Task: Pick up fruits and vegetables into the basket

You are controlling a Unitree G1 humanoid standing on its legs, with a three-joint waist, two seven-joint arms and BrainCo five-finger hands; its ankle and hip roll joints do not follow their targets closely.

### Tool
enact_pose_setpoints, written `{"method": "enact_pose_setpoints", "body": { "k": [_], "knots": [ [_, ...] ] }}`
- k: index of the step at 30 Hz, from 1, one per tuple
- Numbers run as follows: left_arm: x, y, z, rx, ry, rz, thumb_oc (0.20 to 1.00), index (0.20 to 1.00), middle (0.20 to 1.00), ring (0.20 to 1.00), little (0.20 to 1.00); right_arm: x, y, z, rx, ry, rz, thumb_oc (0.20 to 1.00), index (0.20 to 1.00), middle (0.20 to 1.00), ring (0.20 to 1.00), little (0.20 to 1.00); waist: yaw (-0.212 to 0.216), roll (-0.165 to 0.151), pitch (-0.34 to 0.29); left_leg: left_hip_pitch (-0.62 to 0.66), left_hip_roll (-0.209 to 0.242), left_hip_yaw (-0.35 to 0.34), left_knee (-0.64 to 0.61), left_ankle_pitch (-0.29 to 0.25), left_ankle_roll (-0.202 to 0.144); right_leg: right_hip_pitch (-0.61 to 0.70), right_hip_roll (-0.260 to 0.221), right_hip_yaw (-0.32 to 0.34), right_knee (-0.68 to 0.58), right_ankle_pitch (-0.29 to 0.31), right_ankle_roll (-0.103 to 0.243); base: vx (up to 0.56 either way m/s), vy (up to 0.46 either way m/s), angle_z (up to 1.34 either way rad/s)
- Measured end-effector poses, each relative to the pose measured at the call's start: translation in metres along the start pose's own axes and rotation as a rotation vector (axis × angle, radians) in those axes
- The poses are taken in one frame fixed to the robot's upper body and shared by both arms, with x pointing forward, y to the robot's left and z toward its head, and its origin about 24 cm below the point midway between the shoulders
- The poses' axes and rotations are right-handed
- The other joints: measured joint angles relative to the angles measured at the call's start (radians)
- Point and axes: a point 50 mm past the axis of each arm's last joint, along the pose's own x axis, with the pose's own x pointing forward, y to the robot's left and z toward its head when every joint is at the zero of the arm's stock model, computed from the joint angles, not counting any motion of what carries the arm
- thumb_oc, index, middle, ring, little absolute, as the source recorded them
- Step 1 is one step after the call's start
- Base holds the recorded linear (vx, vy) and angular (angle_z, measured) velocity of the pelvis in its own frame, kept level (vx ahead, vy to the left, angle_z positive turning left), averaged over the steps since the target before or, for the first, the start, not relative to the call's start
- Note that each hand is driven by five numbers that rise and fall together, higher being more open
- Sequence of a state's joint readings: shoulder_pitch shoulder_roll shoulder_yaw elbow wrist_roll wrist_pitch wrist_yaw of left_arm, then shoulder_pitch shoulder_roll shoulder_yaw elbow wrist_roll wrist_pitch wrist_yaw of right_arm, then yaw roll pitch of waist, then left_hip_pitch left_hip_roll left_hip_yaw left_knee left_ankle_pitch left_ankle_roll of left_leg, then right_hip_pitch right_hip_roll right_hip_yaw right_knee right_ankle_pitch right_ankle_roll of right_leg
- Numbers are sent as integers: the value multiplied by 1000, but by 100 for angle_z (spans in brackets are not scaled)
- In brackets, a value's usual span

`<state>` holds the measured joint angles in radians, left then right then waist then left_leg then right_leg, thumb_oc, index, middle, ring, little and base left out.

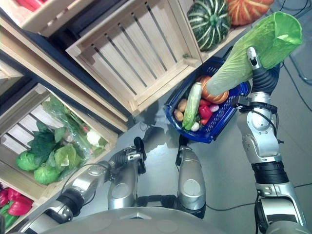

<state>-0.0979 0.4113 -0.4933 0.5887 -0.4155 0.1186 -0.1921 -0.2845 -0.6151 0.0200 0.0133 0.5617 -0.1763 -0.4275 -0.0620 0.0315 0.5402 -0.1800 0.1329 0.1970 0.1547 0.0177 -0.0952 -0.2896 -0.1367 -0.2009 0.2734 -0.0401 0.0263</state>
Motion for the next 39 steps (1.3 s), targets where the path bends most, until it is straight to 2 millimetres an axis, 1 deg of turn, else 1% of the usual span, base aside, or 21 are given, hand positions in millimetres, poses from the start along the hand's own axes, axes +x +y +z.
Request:
{"method": "enact_pose_setpoints", "body": {
  "k": [3,6,9,10,11,12,13,15,16,17,18,19,23,24,26,28,29,31,34,39],
  "knots": [
    [1,0,5,-19,-42,0,1000,1000,1000,1000,1000,8,-3,-4,-9,15,-27,200,200,200,200,200,-2,16,7,-56,-12,0,14,5,7,-64,-12,2,31,-1,-1,-17,69,0],
    [2,0,11,-11,-81,8,1000,1000,1000,1000,1000,18,-6,-14,14,67,-42,200,200,200,200,200,4,41,16,-97,-31,1,18,14,20,-126,-39,3,75,-8,1,-7,59,4],
    [2,0,17,-8,-121,21,1000,1000,1000,1000,1000,30,-7,-18,36,104,-63,200,200,200,200,200,7,72,25,-140,-51,0,21,27,32,-183,-67,6,117,-23,7,84,63,13],
    [2,0,17,-22,-127,22,1000,1000,1000,1000,1000,33,-9,-25,21,136,-72,200,200,200,200,200,19,76,23,-146,-66,-1,25,30,34,-207,-81,19,152,-31,8,18,69,10],
    [2,1,17,-37,-134,23,1000,1000,1000,1000,1000,35,-11,-28,15,156,-81,200,200,200,200,200,29,78,22,-153,-71,0,29,29,36,-227,-96,25,177,-49,11,22,57,6],
    [1,2,18,-44,-146,25,1000,1000,1000,1000,1000,38,-12,-28,12,159,-89,200,200,200,200,200,37,80,21,-167,-82,-1,34,29,37,-250,-106,29,201,-60,13,19,39,12],
    [1,2,18,-57,-153,28,1000,1000,1000,1000,1000,40,-12,-28,11,162,-95,200,200,200,200,200,38,82,19,-181,-83,-1,35,32,39,-269,-113,29,216,-65,12,11,48,14],
    [-1,5,21,-94,-193,34,1000,1000,1000,1000,1000,49,-15,-31,0,182,-129,200,200,200,200,200,52,83,19,-223,-99,-2,45,42,41,-328,-132,34,262,-74,2,8,51,14],
    [-2,6,22,-123,-208,38,1000,1000,1000,1000,1000,51,-18,-34,-9,203,-154,200,200,200,200,200,68,83,19,-236,-103,-1,51,44,39,-348,-135,41,282,-79,0,10,35,5],
    [-2,7,21,-133,-212,40,1000,1000,1000,1000,1000,52,-19,-35,-13,210,-164,200,200,200,200,200,74,83,19,-240,-103,-1,51,44,38,-355,-137,41,289,-81,-2,-1,40,1],
    [-4,9,20,-171,-222,49,1000,1000,1000,1000,1000,54,-22,-38,-19,223,-185,200,200,200,200,200,88,83,19,-247,-104,0,52,46,36,-371,-139,46,304,-86,-5,0,0,0],
    [-5,9,18,-185,-226,52,1000,1000,1000,1000,1000,54,-22,-38,-20,226,-191,200,200,200,200,200,91,84,19,-250,-105,0,51,48,36,-376,-140,47,307,-89,-6,-17,31,4],
    [-13,19,6,-308,-266,87,1000,1000,1000,1000,1000,67,-27,-33,-31,229,-241,200,200,200,200,200,104,90,15,-296,-118,-2,49,65,31,-448,-157,55,358,-107,-16,-17,-3,9],
    [-14,21,2,-332,-261,98,1000,1000,1000,1000,1000,70,-32,-34,-50,247,-268,200,200,200,200,200,114,99,9,-314,-117,-3,49,70,28,-467,-159,51,369,-112,-22,-20,-42,8],
    [-16,22,-4,-345,-249,107,1000,1000,1000,1000,1000,73,-38,-35,-72,274,-300,200,200,200,200,200,125,109,3,-330,-118,-5,50,75,24,-491,-164,53,387,-120,-25,-21,-64,8],
    [-19,22,-17,-363,-223,119,1000,1000,1000,1000,1000,76,-48,-36,-102,318,-363,200,200,200,200,200,140,123,-7,-358,-117,-7,51,83,19,-527,-165,53,403,-127,-30,-23,-73,4],
    [-21,21,-23,-374,-210,124,1000,1000,1000,1000,1000,76,-53,-39,-117,345,-390,200,200,200,200,200,147,129,-10,-369,-117,-9,52,85,16,-541,-165,54,414,-129,-37,-22,-57,2],
    [-23,19,-29,-380,-199,126,1000,1000,1000,1000,1000,74,-60,-44,-136,388,-430,200,200,200,200,200,154,133,-14,-379,-115,-12,52,88,12,-555,-166,52,424,-134,-42,-21,-52,4],
    [-25,17,-31,-380,-215,134,1000,1000,1000,1000,1000,68,-77,-52,-171,455,-503,200,200,200,200,200,169,139,-17,-396,-115,-15,59,91,8,-576,-166,53,440,-139,-49,-17,-54,4],
    [-25,15,-26,-386,-242,124,1000,1000,1000,1000,1000,62,-91,-58,-146,523,-581,200,200,200,200,200,170,148,-23,-429,-117,-25,70,92,7,-604,-167,54,450,-144,-47,-20,-37,5]
  ]
}}
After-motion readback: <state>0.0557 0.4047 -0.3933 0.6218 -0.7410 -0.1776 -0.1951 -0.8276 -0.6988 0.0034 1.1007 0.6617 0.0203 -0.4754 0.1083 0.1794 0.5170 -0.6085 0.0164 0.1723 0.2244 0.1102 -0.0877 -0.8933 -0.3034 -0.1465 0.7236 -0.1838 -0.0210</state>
